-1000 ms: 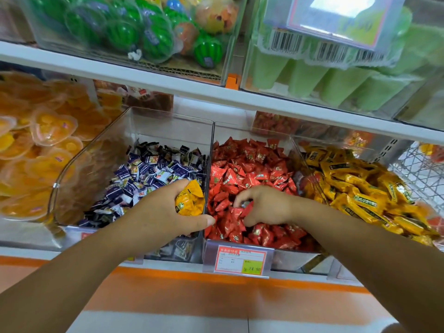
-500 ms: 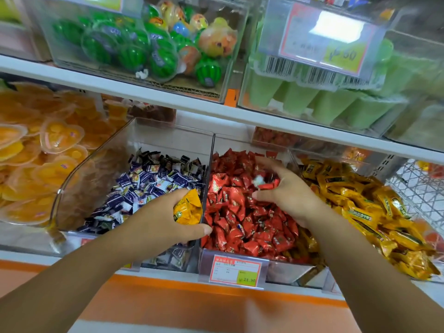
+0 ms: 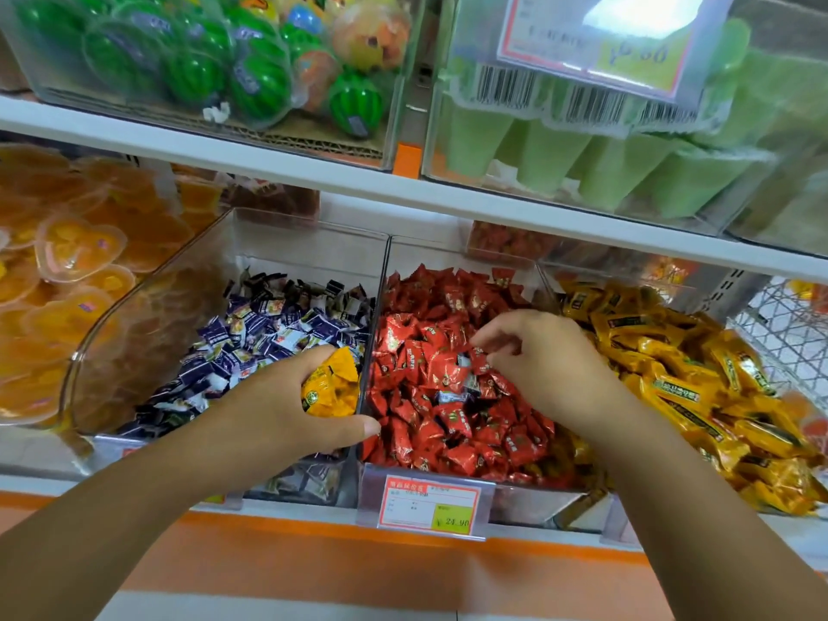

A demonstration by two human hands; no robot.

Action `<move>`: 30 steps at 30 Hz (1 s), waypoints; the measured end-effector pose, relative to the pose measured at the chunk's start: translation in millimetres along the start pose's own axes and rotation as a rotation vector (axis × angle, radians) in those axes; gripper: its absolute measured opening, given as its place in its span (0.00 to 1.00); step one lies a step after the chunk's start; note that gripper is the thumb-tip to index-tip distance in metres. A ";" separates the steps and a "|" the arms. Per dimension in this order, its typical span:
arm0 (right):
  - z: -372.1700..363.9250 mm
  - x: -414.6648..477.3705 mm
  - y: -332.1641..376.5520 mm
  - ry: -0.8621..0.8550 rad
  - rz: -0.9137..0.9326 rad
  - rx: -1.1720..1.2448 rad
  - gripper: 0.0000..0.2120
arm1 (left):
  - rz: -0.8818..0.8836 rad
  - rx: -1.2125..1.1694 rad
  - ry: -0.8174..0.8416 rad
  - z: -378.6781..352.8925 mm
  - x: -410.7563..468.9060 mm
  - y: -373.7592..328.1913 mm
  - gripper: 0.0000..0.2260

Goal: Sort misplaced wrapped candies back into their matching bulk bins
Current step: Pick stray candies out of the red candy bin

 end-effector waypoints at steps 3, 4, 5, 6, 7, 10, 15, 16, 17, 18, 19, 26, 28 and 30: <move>-18.8 0.5 6.2 0.122 0.069 -0.031 0.19 | -0.002 0.013 0.003 -0.5 -0.2 -0.2 0.28; -27.2 0.7 9.2 0.174 0.109 -0.068 0.21 | 0.002 0.006 0.006 -0.6 -0.9 -1.7 0.27; -34.6 0.6 12.3 0.212 0.152 -0.108 0.23 | 0.000 -0.005 0.014 -0.5 -1.0 -2.0 0.27; -40.0 0.9 14.8 0.231 0.179 -0.136 0.24 | 0.006 -0.011 0.019 0.0 -0.9 -0.7 0.26; -41.9 1.8 15.6 0.229 0.182 -0.142 0.23 | 0.024 -0.018 0.021 0.3 -0.9 1.5 0.26; -31.0 5.4 8.4 0.145 0.109 -0.086 0.12 | 0.034 -0.041 0.025 -0.1 -2.2 0.9 0.23; -7.0 -4.1 -0.5 0.107 0.091 0.067 0.05 | 0.042 -0.033 0.010 0.6 -1.0 4.0 0.32; -9.5 -7.1 2.4 0.146 0.108 0.082 0.05 | 0.038 -0.024 0.009 1.2 -0.6 4.8 0.40; -14.2 -9.6 6.5 0.184 0.128 0.074 0.05 | 0.047 -0.011 0.009 1.7 -1.4 4.4 0.46; -21.2 -10.9 10.6 0.220 0.149 0.052 0.06 | 0.057 0.005 0.009 1.8 -2.5 3.9 0.49; -28.9 -11.7 15.0 0.257 0.171 0.022 0.07 | 0.061 0.015 0.006 2.0 -3.1 3.4 0.51; -57.2 -6.8 28.4 0.269 0.211 -0.090 0.07 | 0.056 0.020 -0.036 3.7 -4.1 1.6 0.51; -49.6 -4.8 23.3 0.259 0.168 -0.018 0.06 | 0.055 0.020 -0.034 3.4 -4.0 0.9 0.50; -36.1 -3.1 16.4 0.244 0.108 0.100 0.06 | 0.054 0.036 -0.032 3.4 -3.5 1.3 0.51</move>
Point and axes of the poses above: each hand's wrist, its own x-axis towards the middle knuckle, its own z-axis out of the back of the hand, y = z × x, the point moved 6 cm from there along x, towards the middle knuckle, and after that the axes turned 15 degrees about -x, right-handed, at the moved point
